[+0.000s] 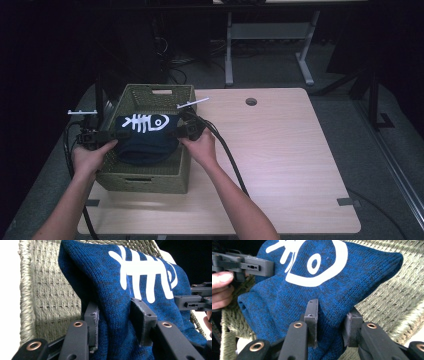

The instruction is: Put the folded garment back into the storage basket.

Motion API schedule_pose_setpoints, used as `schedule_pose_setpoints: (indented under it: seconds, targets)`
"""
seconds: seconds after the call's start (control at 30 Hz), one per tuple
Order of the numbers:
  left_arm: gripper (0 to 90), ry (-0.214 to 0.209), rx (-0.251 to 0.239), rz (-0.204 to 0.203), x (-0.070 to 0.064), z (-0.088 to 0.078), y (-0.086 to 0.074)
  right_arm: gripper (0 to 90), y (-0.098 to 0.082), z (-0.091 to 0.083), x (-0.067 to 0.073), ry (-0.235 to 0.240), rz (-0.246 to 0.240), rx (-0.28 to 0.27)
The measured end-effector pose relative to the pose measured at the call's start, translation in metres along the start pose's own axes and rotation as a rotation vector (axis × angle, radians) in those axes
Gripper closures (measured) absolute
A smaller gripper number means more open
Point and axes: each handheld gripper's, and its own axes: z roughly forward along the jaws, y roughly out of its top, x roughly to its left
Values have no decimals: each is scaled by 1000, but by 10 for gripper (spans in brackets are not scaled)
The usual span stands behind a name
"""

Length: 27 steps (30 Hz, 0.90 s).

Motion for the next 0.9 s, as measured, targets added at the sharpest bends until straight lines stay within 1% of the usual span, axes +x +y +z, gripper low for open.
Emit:
schedule_pose_setpoints:
  seconds: [0.07, 0.1, 0.13, 0.17, 0.2, 0.23, 0.27, 0.3, 0.33, 0.37, 0.4, 0.43, 0.47, 0.5, 0.53, 0.57, 0.6, 0.67, 0.73, 0.8, 0.83, 0.9]
  targets:
    - [610, 3, 1, 3, 0, 0, 0, 694, 0, 0, 0, -1, 0, 0]
    - [602, 14, 2, 10, 1, 0, 0, 690, 0, 0, 0, -8, -1, -6]
    - [579, 14, 2, 10, 1, 0, 0, 690, 0, 0, 0, -8, -1, -6]
    - [536, 49, -1, 32, 0, 0, 1, 654, 0, 0, 1, -22, -9, 0]
    - [488, 49, -1, 32, 0, 0, 1, 620, 0, 1, 1, -30, -18, 4]
    - [476, 86, -15, 48, 0, -1, 1, 550, 1, -1, 2, -38, -33, 0]
    - [474, 86, -15, 48, 0, -1, 1, 550, 1, -1, 2, -38, -33, 0]
    - [468, 97, -35, 37, 1, -4, 1, 509, 3, -4, 5, -76, -59, -11]
    - [465, 97, -35, 37, 1, -4, 1, 509, 3, -4, 5, -76, -59, -11]
    - [469, 99, -66, 36, 1, -8, 1, 469, 5, -6, 6, -90, -79, -9]
    - [469, 97, -71, 32, 1, -10, 2, 469, 6, -8, 7, -98, -89, -20]
    - [468, 88, -77, 28, 1, -11, 2, 474, 7, -11, 7, -92, -88, -30]
    - [469, 88, -77, 28, 1, -11, 2, 478, 8, -13, 7, -72, -81, -35]
    - [470, 74, -85, 29, 0, -13, 1, 478, 8, -15, 7, -64, -82, -41]
    - [470, 74, -85, 29, 0, -13, 1, 478, 8, -15, 7, -64, -82, -41]
    - [470, 51, -92, 24, -4, -14, 1, 479, 8, -20, 7, -53, -86, -45]
    - [470, 43, -96, 30, -5, -15, 0, 479, 9, -22, 7, -35, -78, -42]
    - [470, 25, -106, 33, -9, -16, 0, 479, 8, -27, 6, -26, -81, -53]
    - [468, 13, -115, 40, -14, -18, 1, 479, 8, -32, 6, 4, -73, -63]
    - [468, 7, -114, 46, -15, -19, 2, 479, 8, -38, 5, 13, -72, -72]
    - [467, -13, -125, 47, -19, -20, 2, 479, 7, -40, 5, 23, -68, -73]
    - [459, -34, -122, 41, -21, -20, 2, 475, 7, -45, 3, 27, -70, -81]
